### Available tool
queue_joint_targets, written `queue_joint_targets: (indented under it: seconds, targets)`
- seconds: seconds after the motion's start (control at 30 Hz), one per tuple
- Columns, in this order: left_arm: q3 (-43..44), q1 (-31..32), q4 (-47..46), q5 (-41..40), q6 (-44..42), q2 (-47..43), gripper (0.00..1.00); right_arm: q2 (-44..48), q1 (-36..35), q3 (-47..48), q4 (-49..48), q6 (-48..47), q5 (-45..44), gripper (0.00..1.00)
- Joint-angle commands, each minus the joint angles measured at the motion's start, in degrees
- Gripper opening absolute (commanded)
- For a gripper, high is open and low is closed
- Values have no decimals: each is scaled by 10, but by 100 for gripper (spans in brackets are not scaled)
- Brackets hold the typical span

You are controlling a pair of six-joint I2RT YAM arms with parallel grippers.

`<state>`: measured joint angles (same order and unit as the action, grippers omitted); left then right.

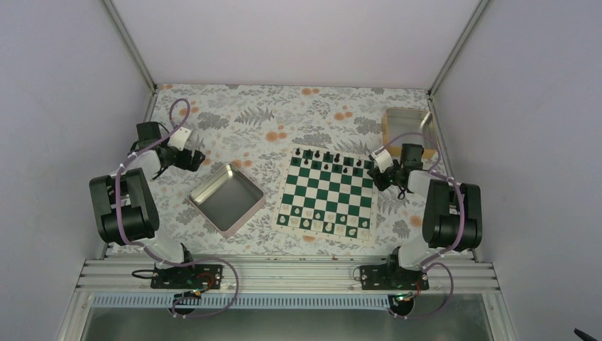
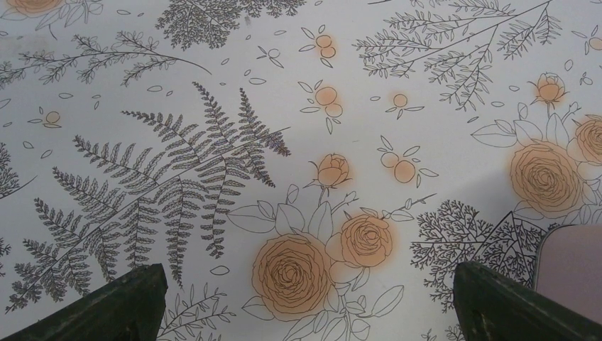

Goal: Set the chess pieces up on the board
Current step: Place the chess piece on the chessboard.

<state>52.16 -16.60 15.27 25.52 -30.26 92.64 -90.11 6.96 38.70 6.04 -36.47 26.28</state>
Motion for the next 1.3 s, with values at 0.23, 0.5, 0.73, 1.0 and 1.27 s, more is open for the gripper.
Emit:
queue_joint_targets:
  seconds: [0.23, 0.5, 0.73, 1.0, 1.27]
  targets:
    - [-9, 1, -9, 15, -11, 10, 100, -4, 7, 9, -2, -4, 1, 6]
    - [-10, 1, -6, 16, -11, 12, 100, -6, 7, 8, -1, -6, -3, 7]
    - [-11, 1, -6, 17, -13, 8, 100, -13, 6, 12, 1, -6, -4, 11]
    - [-14, 1, -5, 17, -15, 11, 100, -14, 3, 10, 1, -9, -7, 16]
    - [-15, 1, -6, 16, -17, 5, 100, 8, 3, -4, -8, -7, -7, 17]
